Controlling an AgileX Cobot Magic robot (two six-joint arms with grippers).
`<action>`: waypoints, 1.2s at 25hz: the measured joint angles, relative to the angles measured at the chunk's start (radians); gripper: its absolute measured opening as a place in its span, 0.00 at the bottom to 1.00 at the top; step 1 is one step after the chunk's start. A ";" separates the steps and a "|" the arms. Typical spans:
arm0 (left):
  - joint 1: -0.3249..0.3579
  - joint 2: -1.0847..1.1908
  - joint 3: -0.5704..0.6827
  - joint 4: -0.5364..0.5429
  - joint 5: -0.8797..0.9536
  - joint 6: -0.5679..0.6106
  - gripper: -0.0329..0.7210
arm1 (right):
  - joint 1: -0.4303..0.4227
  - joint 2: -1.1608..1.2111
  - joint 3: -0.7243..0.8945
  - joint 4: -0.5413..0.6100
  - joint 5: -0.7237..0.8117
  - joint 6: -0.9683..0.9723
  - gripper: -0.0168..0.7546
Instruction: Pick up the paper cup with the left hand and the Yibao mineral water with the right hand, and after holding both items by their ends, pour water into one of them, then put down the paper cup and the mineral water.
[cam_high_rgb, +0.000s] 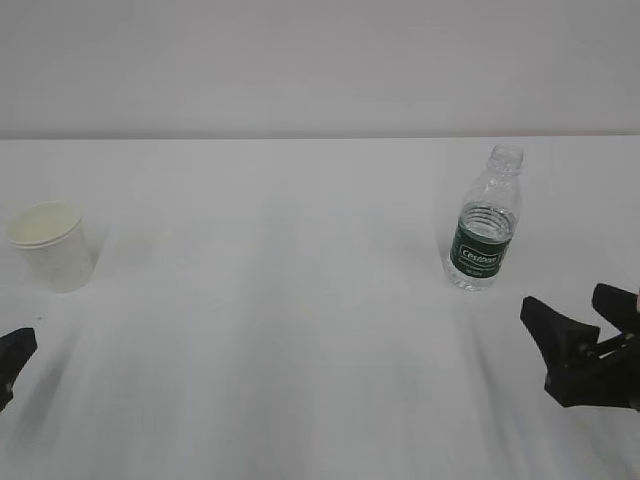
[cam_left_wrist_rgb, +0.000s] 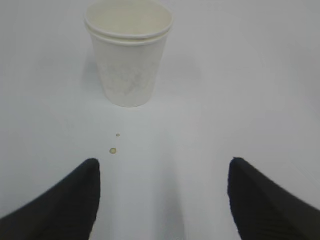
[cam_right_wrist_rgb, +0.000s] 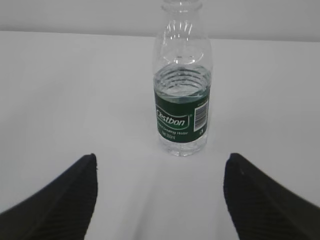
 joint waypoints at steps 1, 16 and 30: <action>0.000 0.000 0.000 0.000 0.000 0.000 0.79 | 0.000 0.002 -0.005 0.000 0.000 -0.008 0.79; 0.000 0.000 0.000 0.000 0.000 0.000 0.79 | 0.000 0.112 -0.051 0.002 -0.002 -0.029 0.82; 0.000 0.000 0.000 0.000 0.000 0.000 0.78 | 0.000 0.180 -0.117 0.004 -0.002 -0.029 0.89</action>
